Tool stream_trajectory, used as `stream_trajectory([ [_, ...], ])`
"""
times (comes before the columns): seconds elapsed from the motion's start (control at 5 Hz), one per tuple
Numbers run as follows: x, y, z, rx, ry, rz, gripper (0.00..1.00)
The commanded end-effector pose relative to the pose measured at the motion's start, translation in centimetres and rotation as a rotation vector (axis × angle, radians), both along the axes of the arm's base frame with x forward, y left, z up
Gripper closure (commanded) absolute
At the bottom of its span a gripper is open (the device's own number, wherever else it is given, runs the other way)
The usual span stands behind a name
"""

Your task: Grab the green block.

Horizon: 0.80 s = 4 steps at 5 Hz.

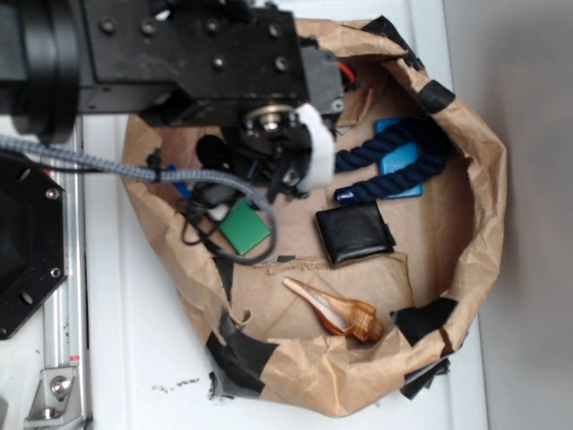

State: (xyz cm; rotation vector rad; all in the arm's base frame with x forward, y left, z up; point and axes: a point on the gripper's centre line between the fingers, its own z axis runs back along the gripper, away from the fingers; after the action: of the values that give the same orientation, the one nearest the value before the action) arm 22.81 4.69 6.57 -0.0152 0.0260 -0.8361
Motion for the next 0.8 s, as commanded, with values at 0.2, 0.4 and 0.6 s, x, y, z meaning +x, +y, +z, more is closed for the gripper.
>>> stream_trajectory([
  [0.2,-0.6,-1.7,-1.9,0.001,0.032,-0.096,0.00],
  [0.4,0.1,-2.9,-2.3,-0.033,0.007,-0.050,0.00],
  [0.6,1.2,-3.3,-3.5,-0.051,-0.005,0.055,0.00],
])
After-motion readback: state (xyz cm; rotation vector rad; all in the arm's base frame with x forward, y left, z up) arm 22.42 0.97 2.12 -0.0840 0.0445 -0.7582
